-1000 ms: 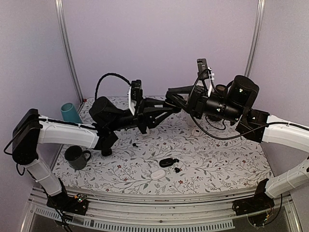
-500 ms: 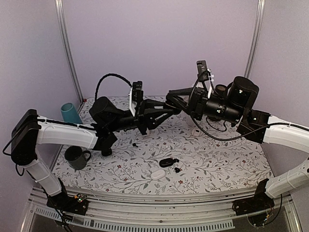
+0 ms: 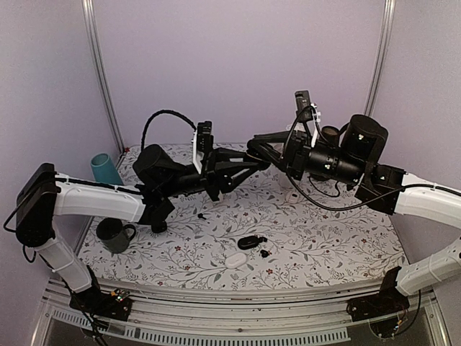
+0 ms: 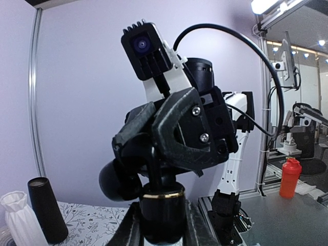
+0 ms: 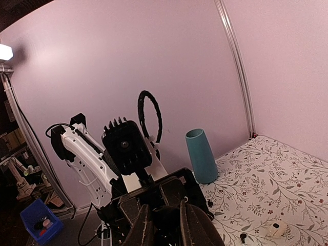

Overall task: Insert the wireless bluetooth earbuds into the charging case
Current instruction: Insert the right earbud into the right side groove of the charging case.

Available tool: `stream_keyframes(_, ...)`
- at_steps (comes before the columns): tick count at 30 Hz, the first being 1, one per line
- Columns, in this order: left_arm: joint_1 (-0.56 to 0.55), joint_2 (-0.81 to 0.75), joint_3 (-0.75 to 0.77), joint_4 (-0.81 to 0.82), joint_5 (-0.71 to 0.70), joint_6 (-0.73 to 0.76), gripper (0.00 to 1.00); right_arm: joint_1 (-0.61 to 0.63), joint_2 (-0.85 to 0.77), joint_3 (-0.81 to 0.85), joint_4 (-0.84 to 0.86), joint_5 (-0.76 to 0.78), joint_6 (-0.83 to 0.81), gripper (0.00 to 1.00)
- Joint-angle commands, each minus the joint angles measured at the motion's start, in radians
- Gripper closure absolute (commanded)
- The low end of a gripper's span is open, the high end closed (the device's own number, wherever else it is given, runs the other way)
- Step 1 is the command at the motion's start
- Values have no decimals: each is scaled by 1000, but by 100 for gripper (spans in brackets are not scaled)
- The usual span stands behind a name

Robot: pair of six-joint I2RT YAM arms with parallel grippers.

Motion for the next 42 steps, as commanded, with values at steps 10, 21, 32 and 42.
stream_keyframes(10, -17, -93, 10, 138, -4, 34, 100, -9, -4, -38, -157, 69, -24, 86)
stream_keyframes(21, -17, -77, 21, 123, 8, 32, 100, 9, 18, -12, -195, 85, -51, 87)
stream_keyframes(32, -17, -89, 15, 58, -13, 99, 100, 12, 46, 28, -268, 102, -58, 88)
stream_keyframes(42, -17, -100, -11, 72, -66, 125, 100, 12, 55, 37, -305, 120, -58, 87)
